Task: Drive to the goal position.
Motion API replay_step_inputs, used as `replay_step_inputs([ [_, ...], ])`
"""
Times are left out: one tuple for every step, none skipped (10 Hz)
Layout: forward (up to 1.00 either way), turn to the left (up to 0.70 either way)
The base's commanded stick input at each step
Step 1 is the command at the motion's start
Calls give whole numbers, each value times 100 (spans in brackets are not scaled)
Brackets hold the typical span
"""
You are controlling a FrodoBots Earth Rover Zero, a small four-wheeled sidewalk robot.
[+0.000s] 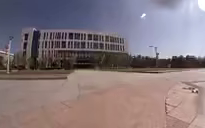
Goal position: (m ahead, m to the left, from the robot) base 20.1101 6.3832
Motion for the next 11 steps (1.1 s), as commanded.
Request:
replay_step_inputs([
  [70,0],
  [70,0],
  [70,0],
  [70,0],
  [70,0],
  [70,0],
  [70,0],
  [70,0],
  [70,0],
  [70,0],
  [70,0],
])
